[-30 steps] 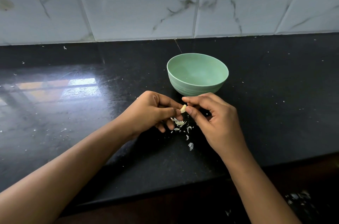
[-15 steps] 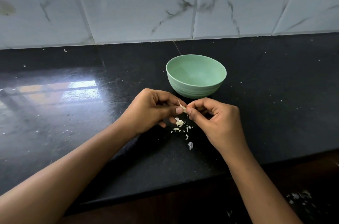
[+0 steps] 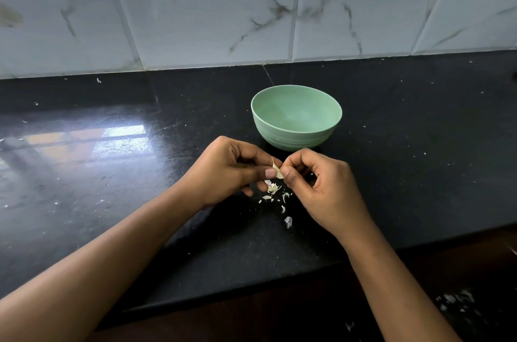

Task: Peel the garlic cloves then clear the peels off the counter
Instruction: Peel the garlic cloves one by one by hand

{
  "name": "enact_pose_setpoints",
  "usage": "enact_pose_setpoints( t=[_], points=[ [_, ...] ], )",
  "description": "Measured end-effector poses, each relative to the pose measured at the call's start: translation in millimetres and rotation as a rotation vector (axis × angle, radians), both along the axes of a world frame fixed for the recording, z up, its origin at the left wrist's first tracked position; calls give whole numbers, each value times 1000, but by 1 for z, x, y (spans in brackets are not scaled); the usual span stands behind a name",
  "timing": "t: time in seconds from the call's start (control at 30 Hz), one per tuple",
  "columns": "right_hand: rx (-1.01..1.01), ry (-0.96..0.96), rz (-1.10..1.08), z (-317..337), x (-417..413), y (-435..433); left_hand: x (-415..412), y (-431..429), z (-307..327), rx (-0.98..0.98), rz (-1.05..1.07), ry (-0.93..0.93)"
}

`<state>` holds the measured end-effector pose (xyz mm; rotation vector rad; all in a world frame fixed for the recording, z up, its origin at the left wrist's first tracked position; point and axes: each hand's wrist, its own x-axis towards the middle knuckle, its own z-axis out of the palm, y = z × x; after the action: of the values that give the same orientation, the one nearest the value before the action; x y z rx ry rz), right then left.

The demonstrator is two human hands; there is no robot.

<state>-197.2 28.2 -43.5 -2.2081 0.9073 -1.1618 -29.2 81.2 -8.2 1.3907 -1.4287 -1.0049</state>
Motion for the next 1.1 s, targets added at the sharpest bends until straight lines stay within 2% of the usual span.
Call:
enact_pose_setpoints(
  t=[0.2,0.43,0.6,0.77,1.1],
  points=[
    [-54,36,25,0,3,0,3,-1,-1,-9,0,43],
    [-137,38,-27,2,7,2,-3,-3,-3,46,67,311],
    [-146,13,-52,2,11,3,-3,-3,-4,31,72,324],
    [-153,-131,-151,3,9,-3,-3,-4,-3,29,69,333],
    [-22,-195,-57,-3,-1,-3,3,-5,-2,106,128,414]
  ],
)
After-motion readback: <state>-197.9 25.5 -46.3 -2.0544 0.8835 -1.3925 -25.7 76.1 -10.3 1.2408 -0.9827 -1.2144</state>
